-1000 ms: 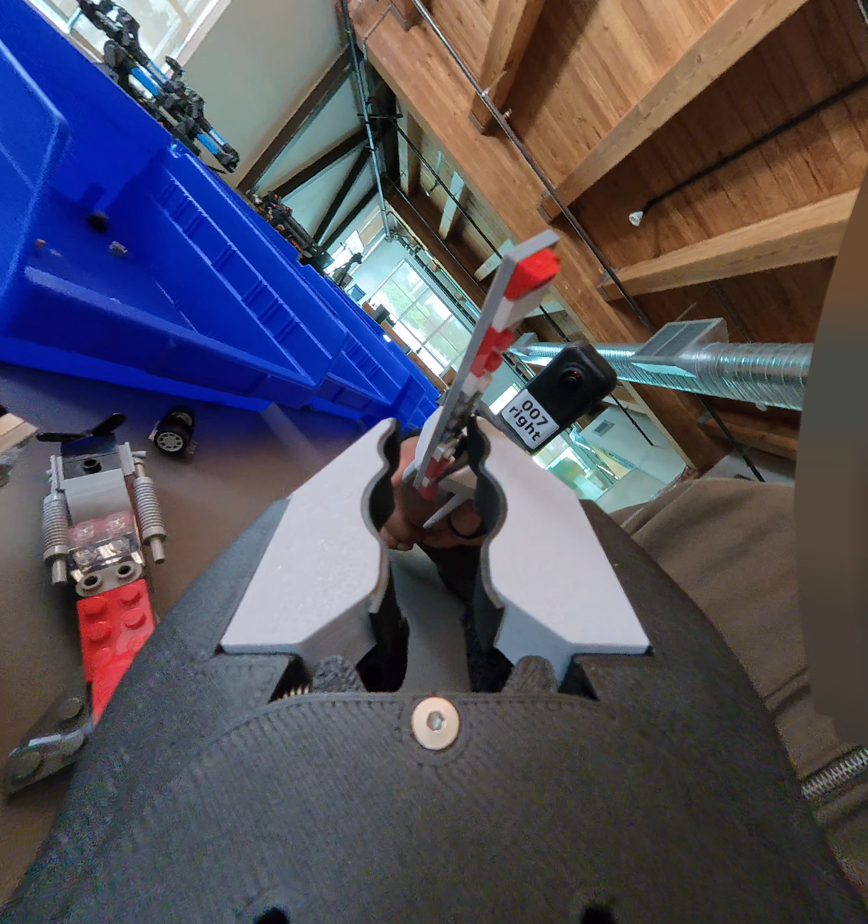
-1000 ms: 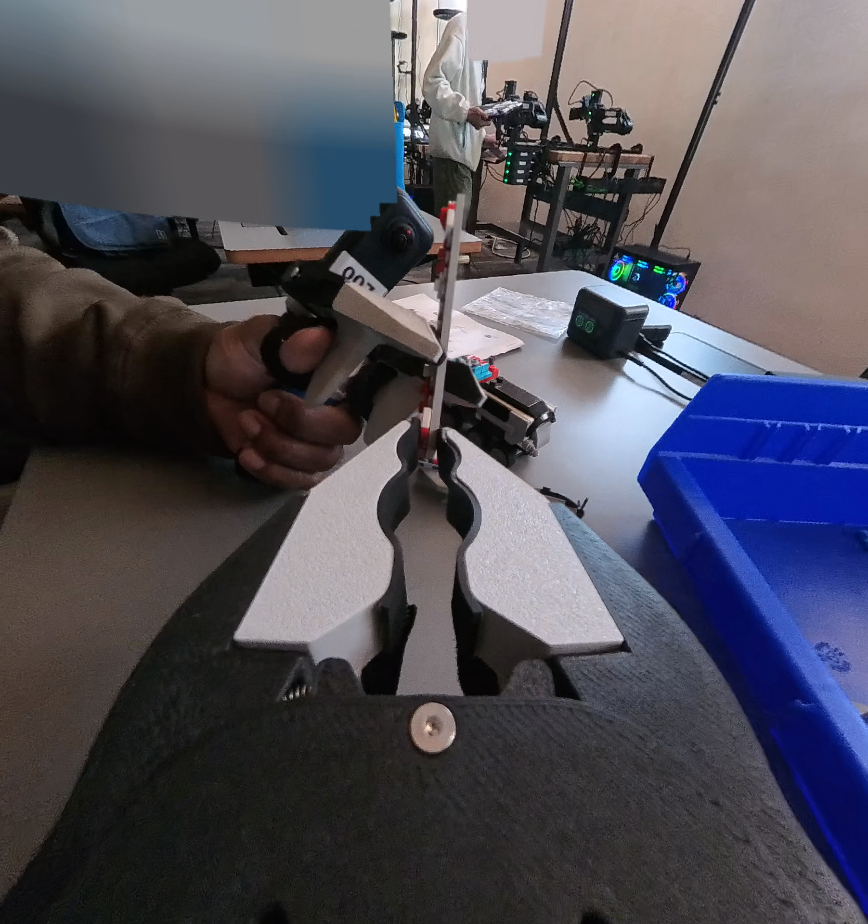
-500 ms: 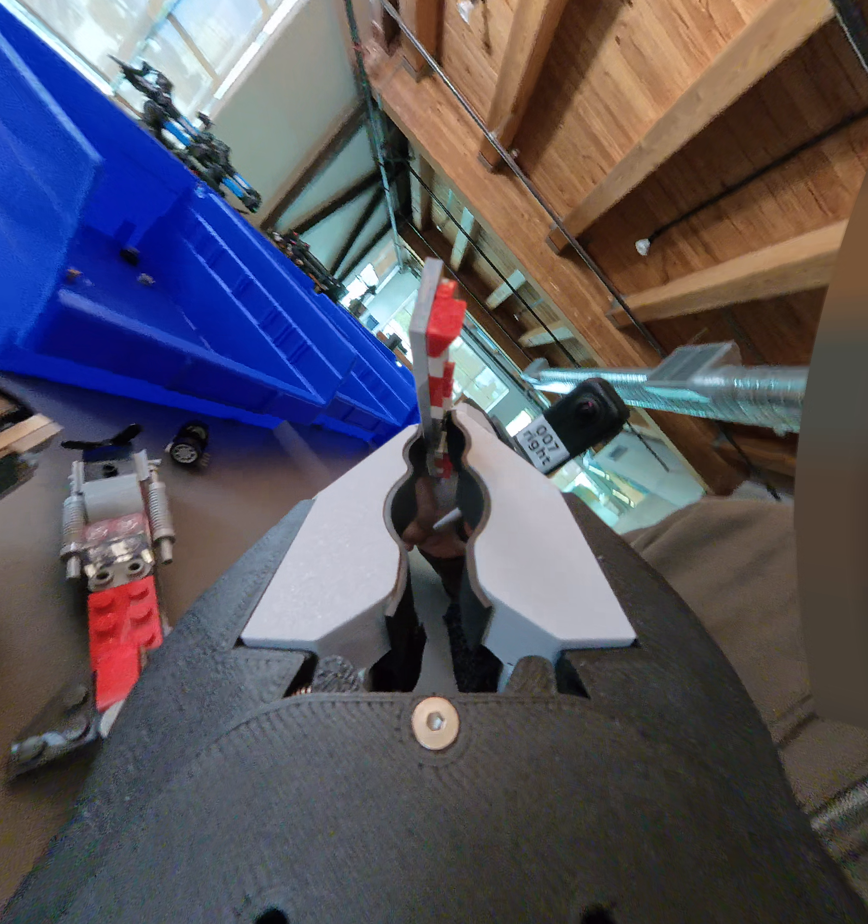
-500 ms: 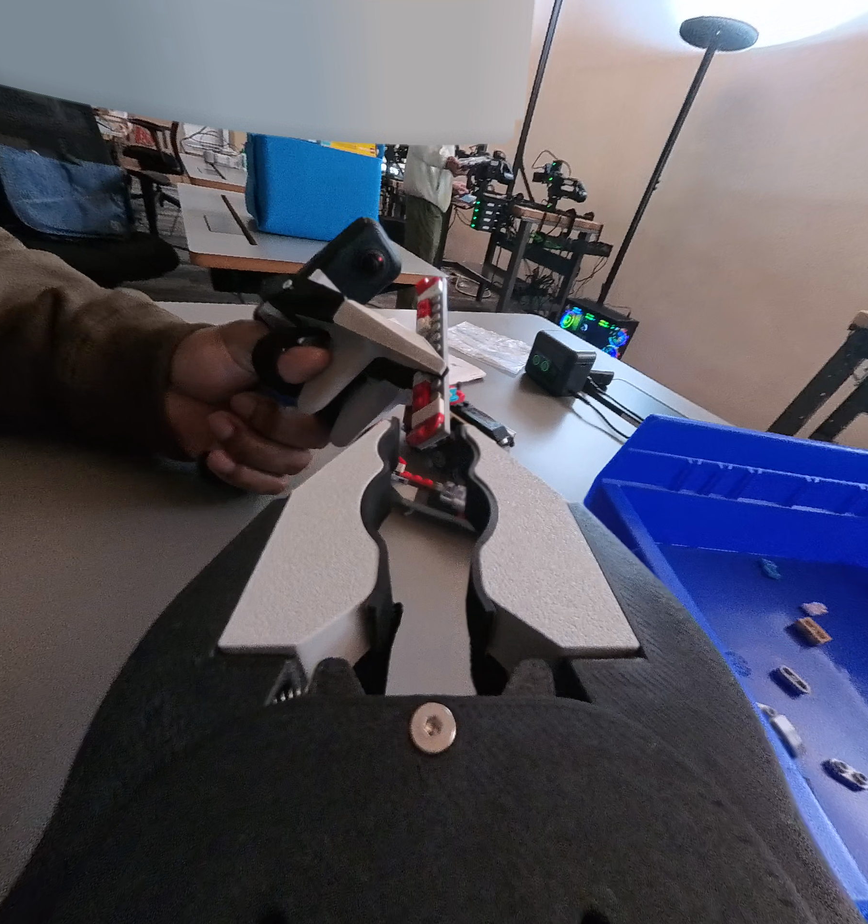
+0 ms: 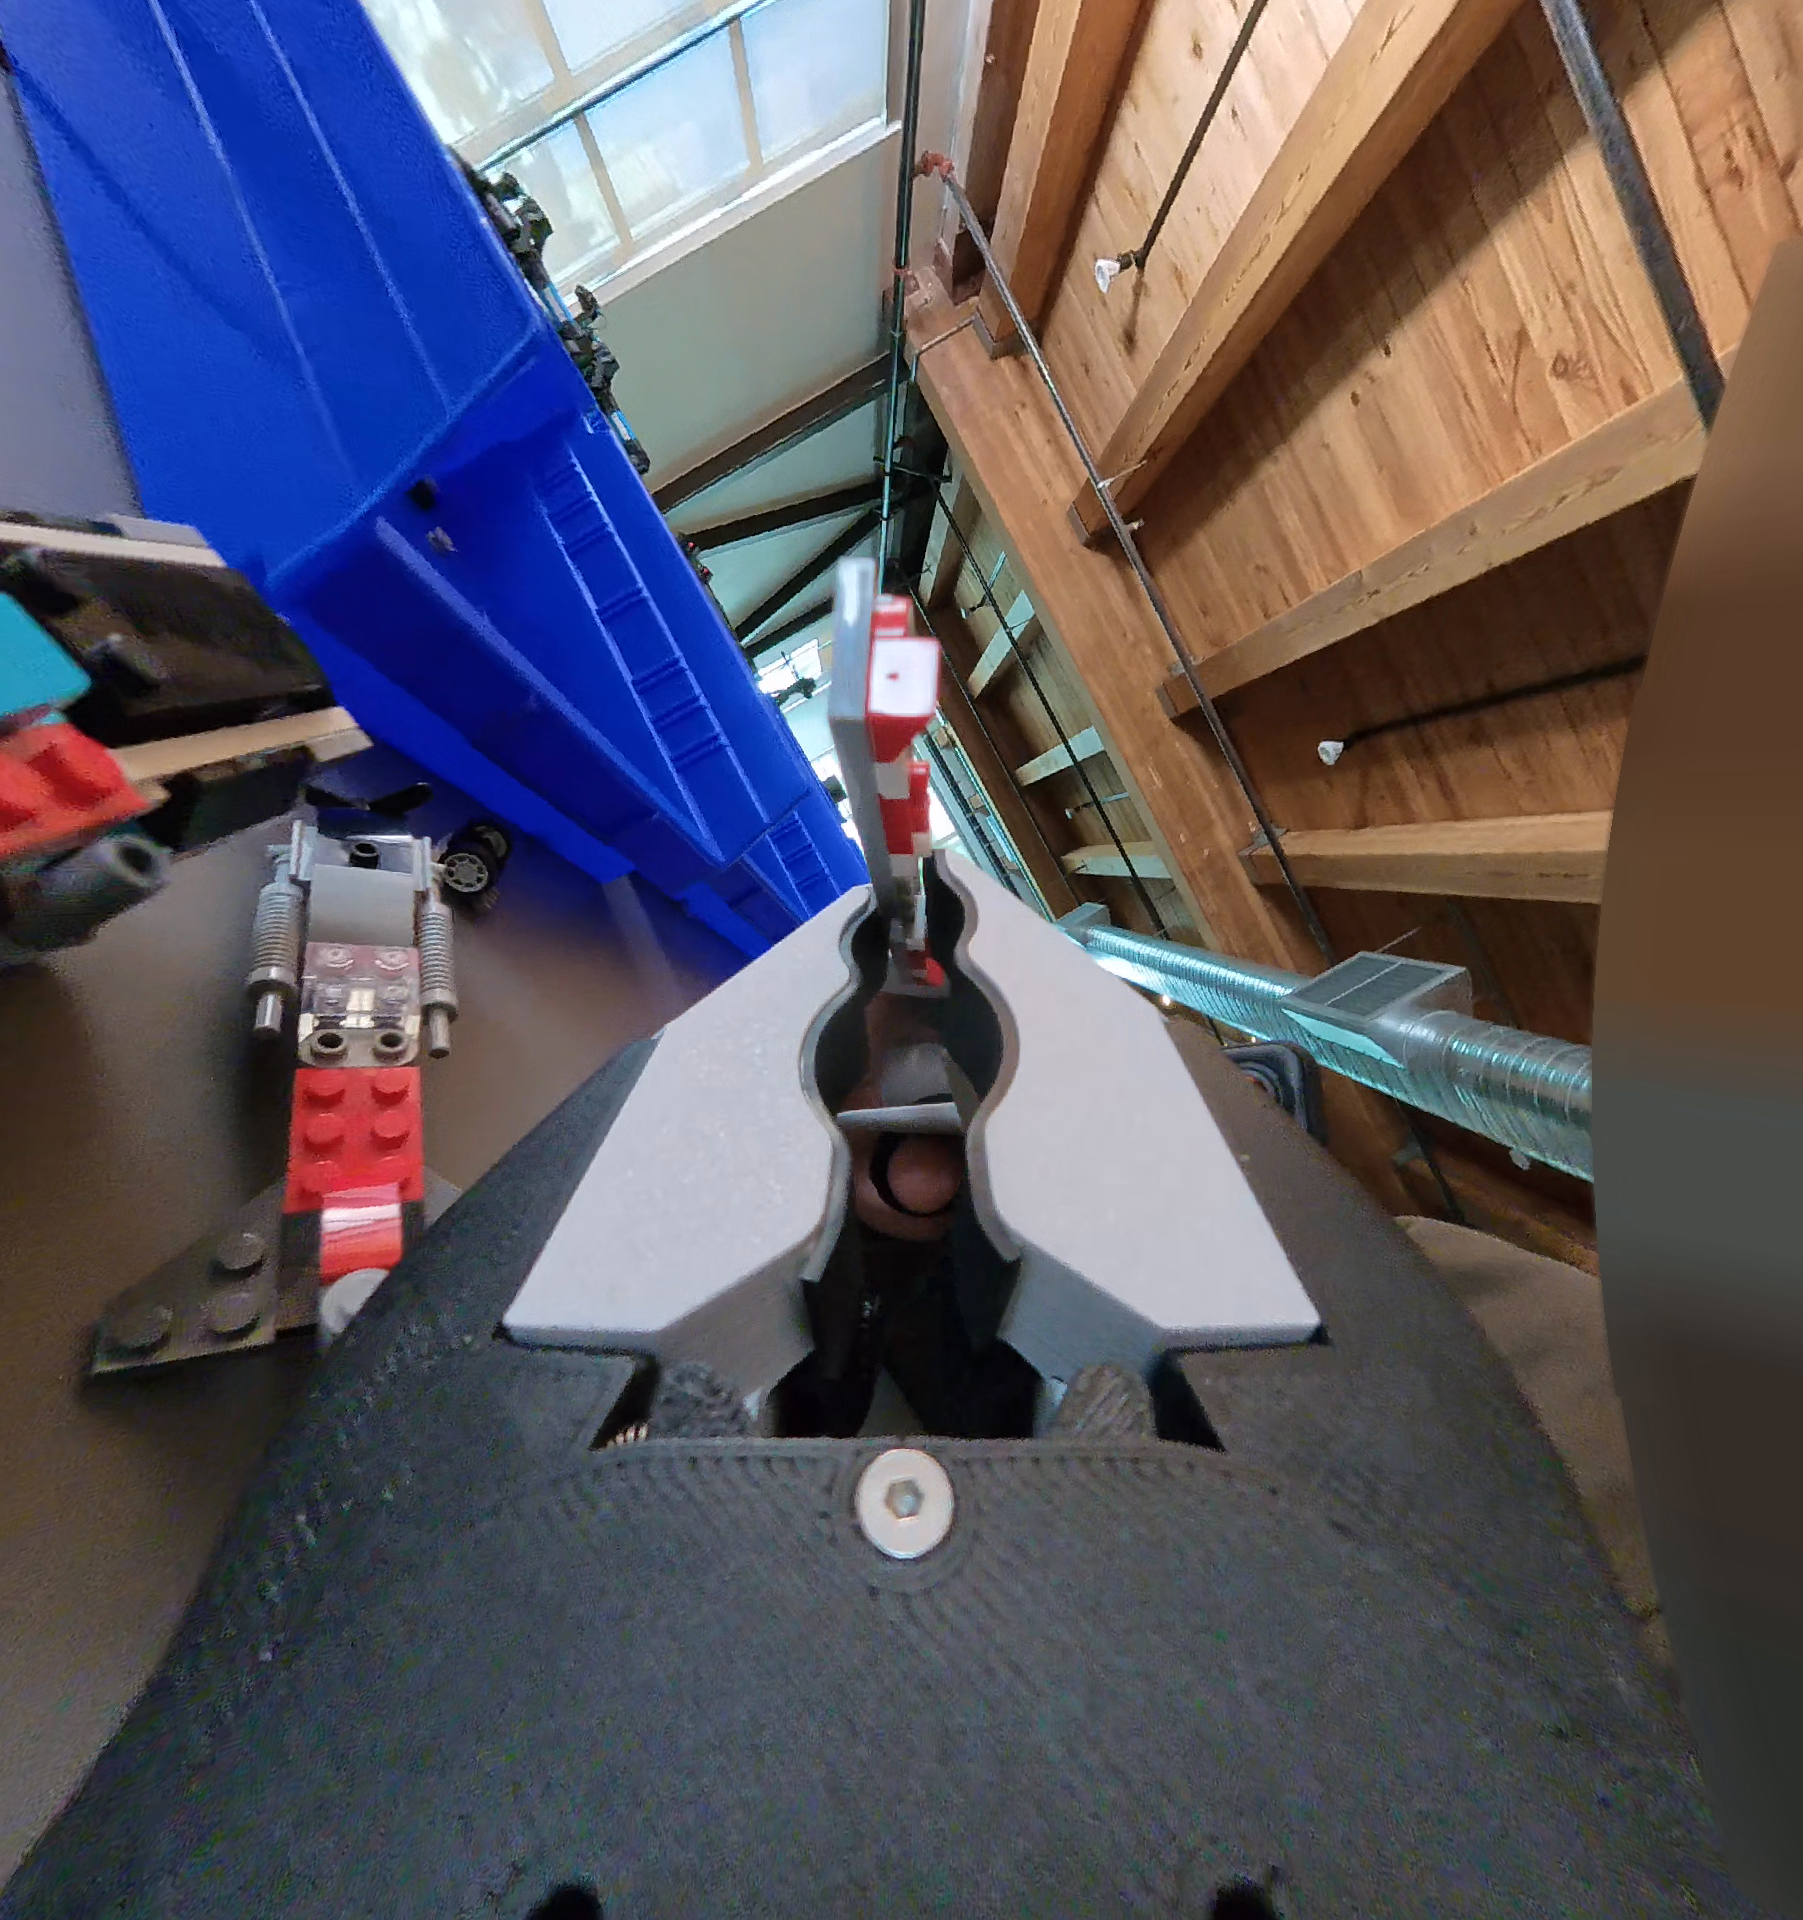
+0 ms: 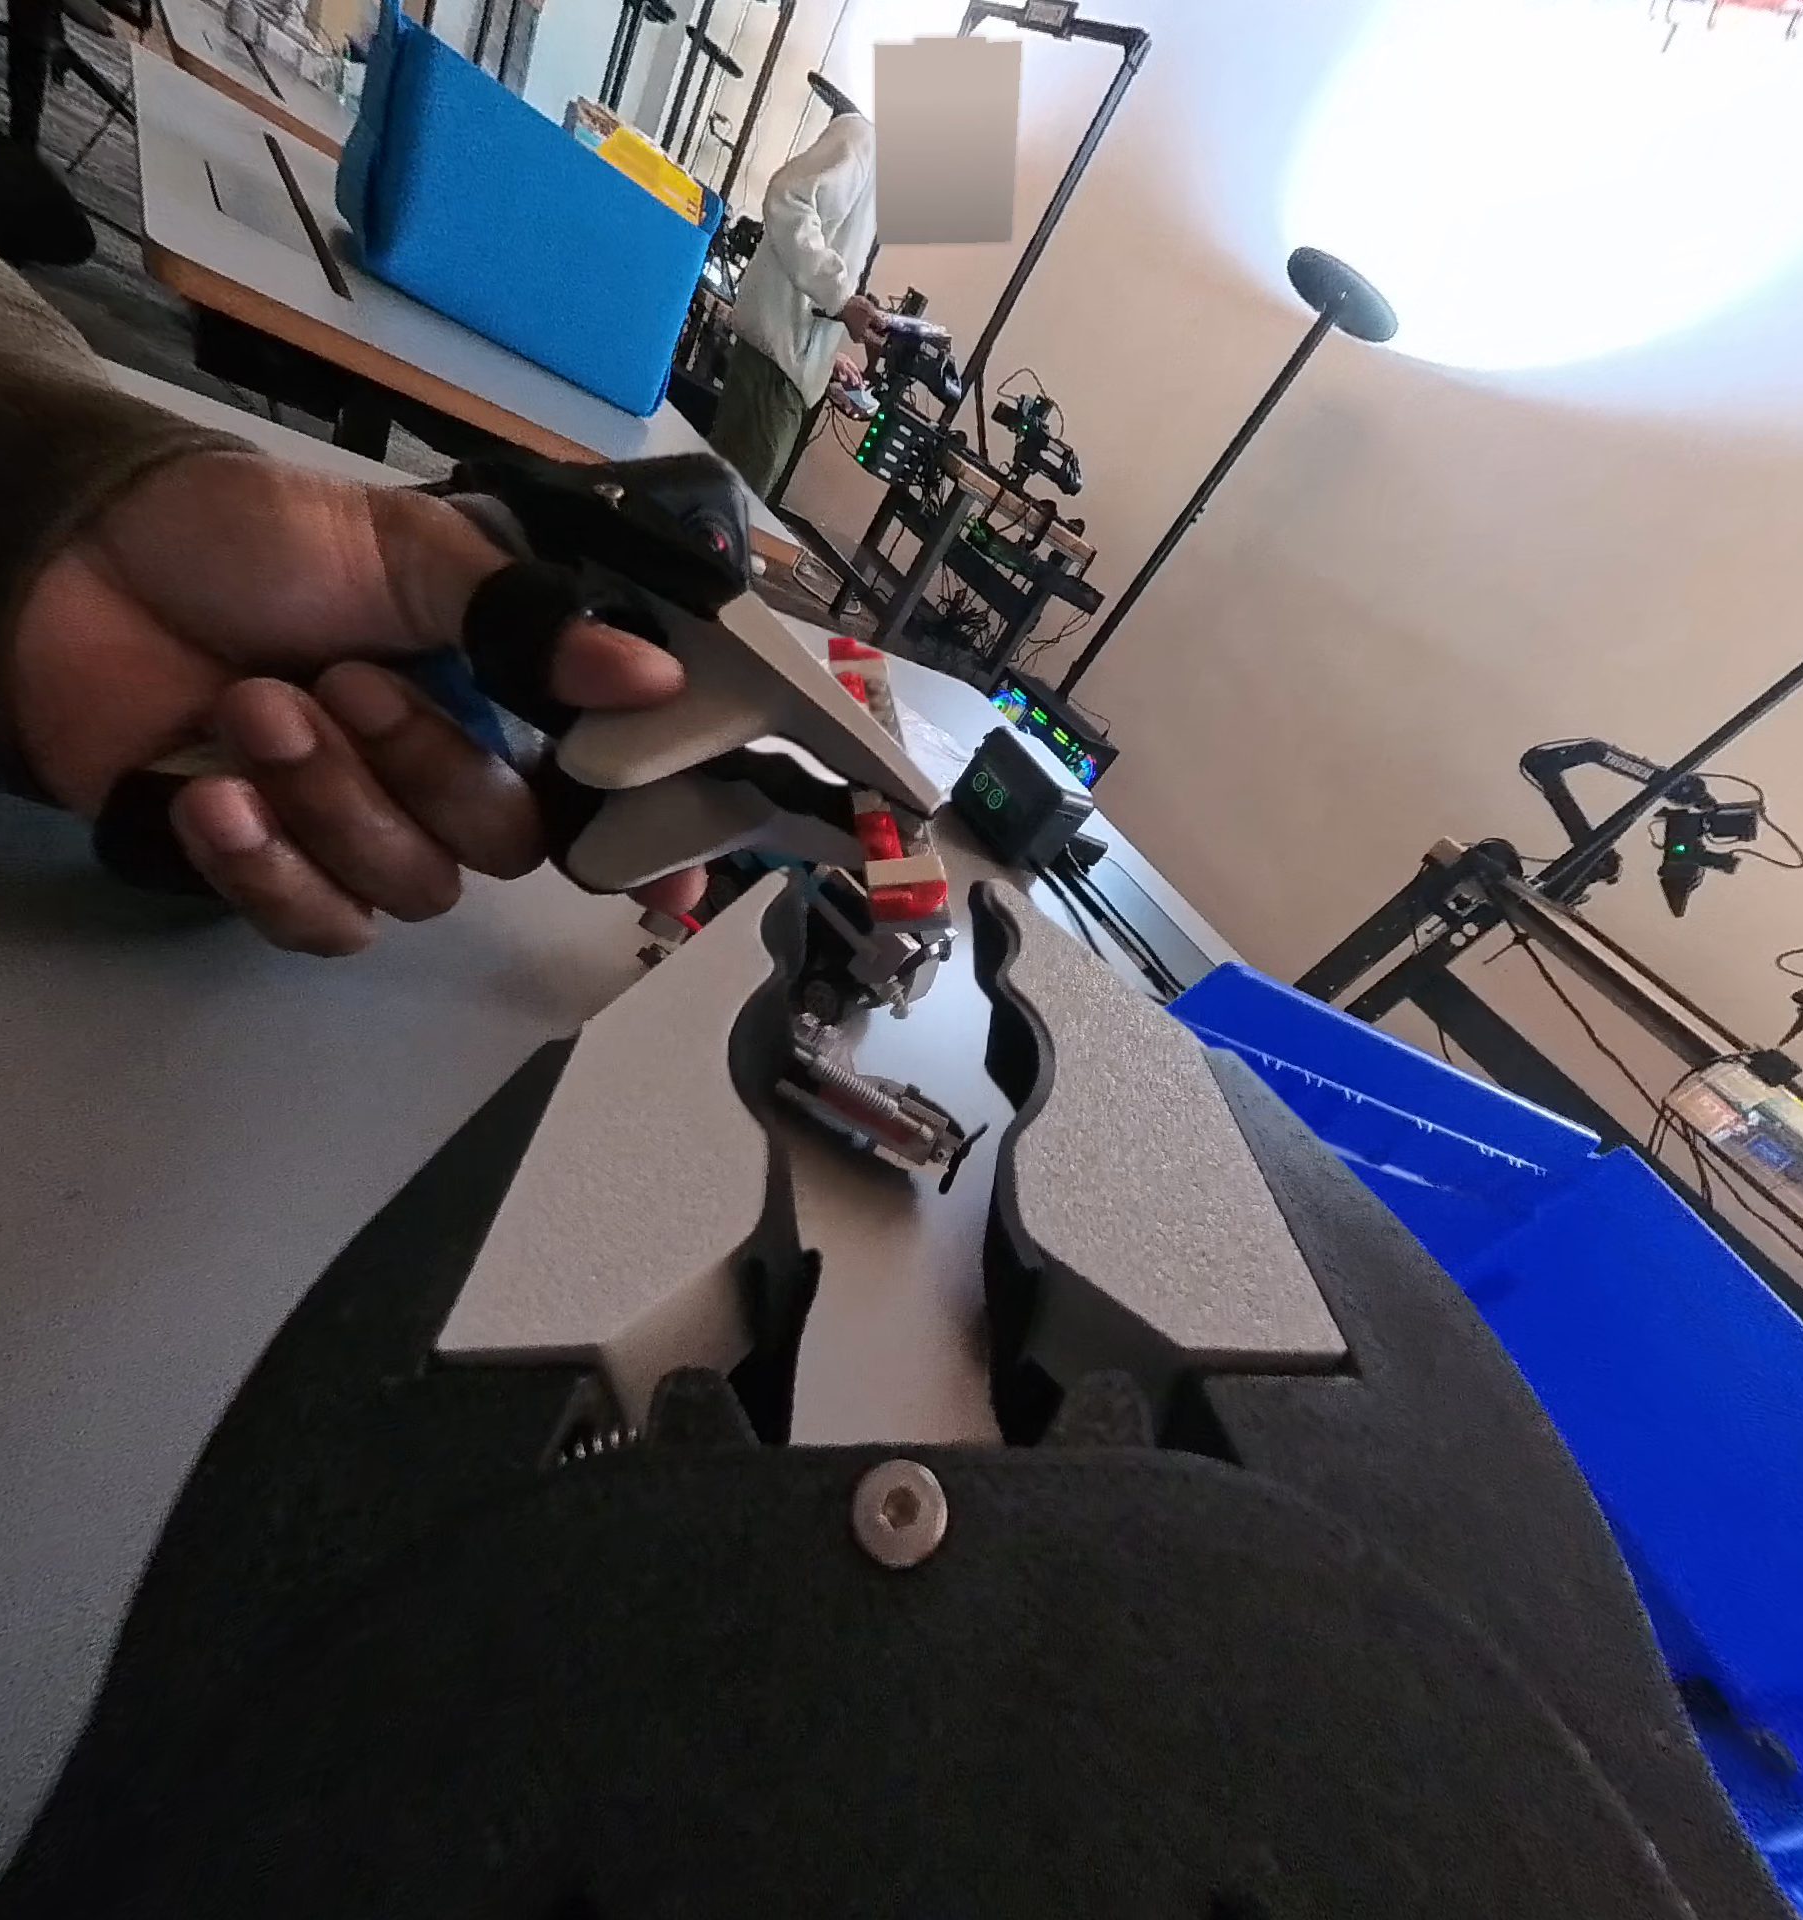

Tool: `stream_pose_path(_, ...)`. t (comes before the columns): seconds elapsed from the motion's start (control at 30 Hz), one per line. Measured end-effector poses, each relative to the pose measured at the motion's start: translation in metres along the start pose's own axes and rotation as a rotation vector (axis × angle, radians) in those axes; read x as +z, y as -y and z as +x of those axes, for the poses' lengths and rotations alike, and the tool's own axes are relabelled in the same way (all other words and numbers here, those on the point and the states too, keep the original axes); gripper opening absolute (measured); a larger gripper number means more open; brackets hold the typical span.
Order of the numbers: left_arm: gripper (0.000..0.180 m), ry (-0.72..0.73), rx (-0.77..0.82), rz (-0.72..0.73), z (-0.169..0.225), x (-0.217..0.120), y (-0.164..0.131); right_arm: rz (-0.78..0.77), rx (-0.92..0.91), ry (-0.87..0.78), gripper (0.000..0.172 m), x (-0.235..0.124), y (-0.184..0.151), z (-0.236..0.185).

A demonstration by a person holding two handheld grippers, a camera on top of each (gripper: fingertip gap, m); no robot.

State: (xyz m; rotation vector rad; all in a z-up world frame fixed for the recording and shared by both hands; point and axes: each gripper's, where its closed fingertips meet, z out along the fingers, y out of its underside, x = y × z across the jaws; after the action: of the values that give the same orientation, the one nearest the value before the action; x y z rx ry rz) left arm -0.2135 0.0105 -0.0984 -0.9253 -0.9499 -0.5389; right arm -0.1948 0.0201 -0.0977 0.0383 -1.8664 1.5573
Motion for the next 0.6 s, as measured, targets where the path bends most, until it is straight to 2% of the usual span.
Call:
stream_pose_path(0.2, 0.008, 0.050, 0.012, 0.024, -0.007, -0.004, 0.005, 0.014, -0.053, 0.014, 0.031, 0.007, -0.005, 0.001)
stream_pose_path(0.3, 0.008, 0.097, 0.156, 0.024, -0.005, -0.005, 0.009, 0.053, -0.088, 0.017, 0.031, 0.012, 0.000, 0.005)
stream_pose_path(0.43, 0.008, 0.165, 0.369, 0.016, -0.001, -0.006, 0.015, 0.114, 0.034, 0.050, 0.031, 0.023, 0.008, 0.010)
stream_pose_path(0.5, 0.008, 0.166, 0.380, 0.026, 0.000, -0.007, 0.018, 0.096, 0.052, 0.060, 0.032, 0.028, 0.002, 0.007)
stream_pose_path(0.6, 0.008, 0.155, 0.331, 0.033, -0.002, -0.007, 0.017, 0.093, -0.021, 0.030, 0.032, 0.029, 0.002, 0.005)
